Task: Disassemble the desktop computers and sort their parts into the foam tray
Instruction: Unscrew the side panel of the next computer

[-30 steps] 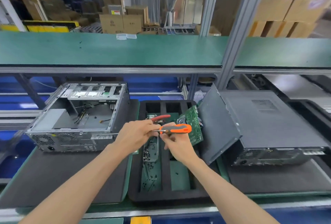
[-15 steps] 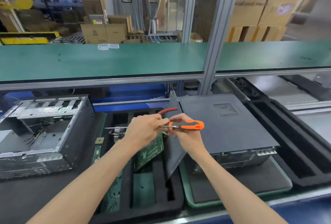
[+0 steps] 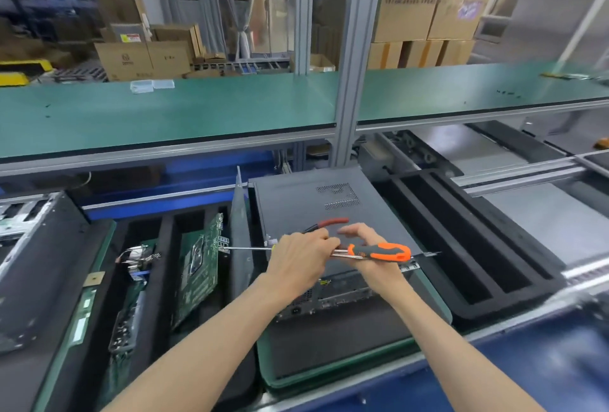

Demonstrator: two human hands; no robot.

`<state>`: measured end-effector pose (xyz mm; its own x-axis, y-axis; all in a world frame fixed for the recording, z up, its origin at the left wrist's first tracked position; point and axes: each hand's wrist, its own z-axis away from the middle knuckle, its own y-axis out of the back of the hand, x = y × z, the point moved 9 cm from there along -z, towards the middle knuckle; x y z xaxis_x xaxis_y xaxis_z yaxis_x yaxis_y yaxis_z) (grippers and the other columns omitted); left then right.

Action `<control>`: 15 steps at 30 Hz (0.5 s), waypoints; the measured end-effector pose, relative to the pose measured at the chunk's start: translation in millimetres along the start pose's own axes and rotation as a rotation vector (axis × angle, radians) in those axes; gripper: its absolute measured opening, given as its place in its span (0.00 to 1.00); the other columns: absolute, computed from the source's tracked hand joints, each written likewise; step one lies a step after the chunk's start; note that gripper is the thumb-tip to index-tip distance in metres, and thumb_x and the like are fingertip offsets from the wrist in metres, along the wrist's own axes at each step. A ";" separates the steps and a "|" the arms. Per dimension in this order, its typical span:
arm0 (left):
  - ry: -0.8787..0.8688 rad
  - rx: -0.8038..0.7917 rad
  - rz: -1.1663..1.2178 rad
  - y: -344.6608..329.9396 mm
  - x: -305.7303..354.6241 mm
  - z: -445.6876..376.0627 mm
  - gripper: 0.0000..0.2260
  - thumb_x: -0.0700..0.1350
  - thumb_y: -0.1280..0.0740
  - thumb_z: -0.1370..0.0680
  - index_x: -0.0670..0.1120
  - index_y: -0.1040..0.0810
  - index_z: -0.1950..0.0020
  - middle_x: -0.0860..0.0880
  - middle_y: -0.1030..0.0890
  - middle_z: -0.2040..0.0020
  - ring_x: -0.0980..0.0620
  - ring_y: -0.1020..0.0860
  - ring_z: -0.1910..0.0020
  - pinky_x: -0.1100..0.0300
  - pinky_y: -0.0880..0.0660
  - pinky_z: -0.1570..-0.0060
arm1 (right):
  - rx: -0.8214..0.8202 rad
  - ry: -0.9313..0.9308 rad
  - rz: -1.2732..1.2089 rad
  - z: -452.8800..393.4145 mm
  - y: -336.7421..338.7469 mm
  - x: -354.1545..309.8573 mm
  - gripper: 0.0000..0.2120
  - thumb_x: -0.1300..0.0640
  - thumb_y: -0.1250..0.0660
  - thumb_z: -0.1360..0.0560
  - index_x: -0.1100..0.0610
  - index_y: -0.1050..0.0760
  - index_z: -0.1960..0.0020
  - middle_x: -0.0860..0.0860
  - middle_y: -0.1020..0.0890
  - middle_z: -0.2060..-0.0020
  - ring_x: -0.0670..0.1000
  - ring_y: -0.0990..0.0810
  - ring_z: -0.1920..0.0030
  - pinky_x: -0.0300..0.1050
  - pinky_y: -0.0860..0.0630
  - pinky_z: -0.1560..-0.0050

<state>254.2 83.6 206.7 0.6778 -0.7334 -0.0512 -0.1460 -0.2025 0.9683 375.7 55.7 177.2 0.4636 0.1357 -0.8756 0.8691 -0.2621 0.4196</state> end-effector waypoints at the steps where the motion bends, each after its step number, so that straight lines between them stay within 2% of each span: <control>1: 0.013 -0.017 -0.008 -7.6 3.7 4.1 0.10 0.42 0.40 0.20 0.53 0.27 0.40 0.50 0.25 0.49 0.38 0.20 0.58 0.52 0.38 0.69 | -0.048 -0.029 0.153 2.6 -1.2 11.9 0.20 0.52 0.31 0.31 0.51 0.23 0.39 0.44 0.21 0.42 0.48 0.24 0.39 0.46 0.28 0.42; 3: 0.007 -0.026 -0.028 -15.1 11.0 12.8 0.10 0.41 0.37 0.22 0.52 0.26 0.43 0.50 0.24 0.52 0.41 0.19 0.61 0.54 0.37 0.72 | -0.177 -0.066 0.547 8.9 -7.6 37.6 0.29 0.51 0.29 0.31 0.47 0.29 0.31 0.42 0.29 0.31 0.48 0.32 0.29 0.47 0.35 0.34; 4: -0.019 -0.025 -0.037 -17.7 15.9 16.2 0.09 0.41 0.32 0.26 0.51 0.24 0.47 0.51 0.24 0.56 0.44 0.19 0.65 0.55 0.38 0.75 | -0.210 -0.075 0.682 12.3 -9.5 49.9 0.33 0.49 0.28 0.31 0.46 0.33 0.27 0.41 0.34 0.27 0.47 0.37 0.25 0.47 0.39 0.31; 6: -0.062 -0.015 -0.088 -25.8 22.7 20.5 0.13 0.42 0.24 0.35 0.51 0.23 0.55 0.52 0.25 0.63 0.49 0.22 0.73 0.59 0.41 0.79 | -0.206 -0.079 0.769 17.4 -10.8 65.3 0.38 0.44 0.29 0.29 0.45 0.39 0.23 0.41 0.41 0.22 0.46 0.44 0.22 0.47 0.46 0.27; 8: -0.042 -0.026 -0.104 -36.3 20.6 23.1 0.14 0.42 0.23 0.37 0.51 0.22 0.55 0.53 0.24 0.63 0.50 0.22 0.74 0.60 0.42 0.79 | -0.202 -0.070 0.814 19.2 -15.0 71.2 0.39 0.38 0.31 0.28 0.43 0.43 0.21 0.40 0.44 0.21 0.45 0.49 0.20 0.46 0.51 0.25; 11: 0.003 -0.057 -0.076 -53.4 8.8 28.2 0.17 0.44 0.23 0.38 0.50 0.21 0.51 0.53 0.22 0.60 0.50 0.20 0.70 0.59 0.40 0.78 | -0.268 -0.019 0.919 16.4 -30.1 69.7 0.38 0.34 0.37 0.24 0.41 0.47 0.20 0.40 0.47 0.20 0.44 0.52 0.20 0.46 0.55 0.25; 13: 0.070 -0.117 -0.028 -68.0 -10.7 36.2 0.16 0.50 0.24 0.33 0.50 0.24 0.49 0.53 0.23 0.54 0.49 0.18 0.63 0.56 0.32 0.75 | -0.313 0.032 0.973 13.9 -43.0 65.4 0.35 0.36 0.40 0.22 0.40 0.49 0.19 0.41 0.49 0.19 0.45 0.53 0.19 0.48 0.55 0.25; 15: 0.140 -0.183 -0.033 -81.4 -37.2 47.8 0.21 0.58 0.26 0.30 0.50 0.27 0.42 0.53 0.23 0.48 0.48 0.18 0.54 0.53 0.27 0.67 | -0.357 0.071 0.971 11.6 -59.5 61.6 0.33 0.38 0.43 0.20 0.40 0.52 0.19 0.41 0.50 0.19 0.46 0.54 0.19 0.51 0.55 0.24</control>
<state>206.3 96.4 118.1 0.7755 -0.6283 -0.0614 0.0025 -0.0942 0.9956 350.6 68.6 95.5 0.9908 0.0764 -0.1114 0.1111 0.0087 0.9938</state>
